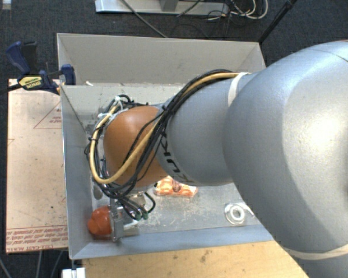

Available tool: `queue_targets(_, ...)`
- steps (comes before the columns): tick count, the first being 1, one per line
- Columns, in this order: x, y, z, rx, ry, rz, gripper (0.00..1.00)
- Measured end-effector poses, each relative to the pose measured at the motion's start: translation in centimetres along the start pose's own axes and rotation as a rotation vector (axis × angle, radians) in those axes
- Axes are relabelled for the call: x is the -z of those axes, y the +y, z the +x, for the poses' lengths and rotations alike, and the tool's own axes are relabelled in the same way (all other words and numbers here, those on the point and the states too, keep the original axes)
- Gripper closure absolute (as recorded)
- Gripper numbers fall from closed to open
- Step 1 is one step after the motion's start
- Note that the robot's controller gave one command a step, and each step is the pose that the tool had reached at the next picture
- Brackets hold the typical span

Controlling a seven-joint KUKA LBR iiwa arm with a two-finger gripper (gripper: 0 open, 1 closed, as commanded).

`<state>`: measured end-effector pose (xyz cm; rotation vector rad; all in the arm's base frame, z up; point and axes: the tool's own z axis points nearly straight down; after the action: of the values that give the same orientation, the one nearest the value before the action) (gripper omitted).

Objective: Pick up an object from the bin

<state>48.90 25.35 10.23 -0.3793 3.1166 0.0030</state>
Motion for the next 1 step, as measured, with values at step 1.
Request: queue_targets(1,-3.04,-0.04,0.10,0.081,-0.015,-0.002,0.00)
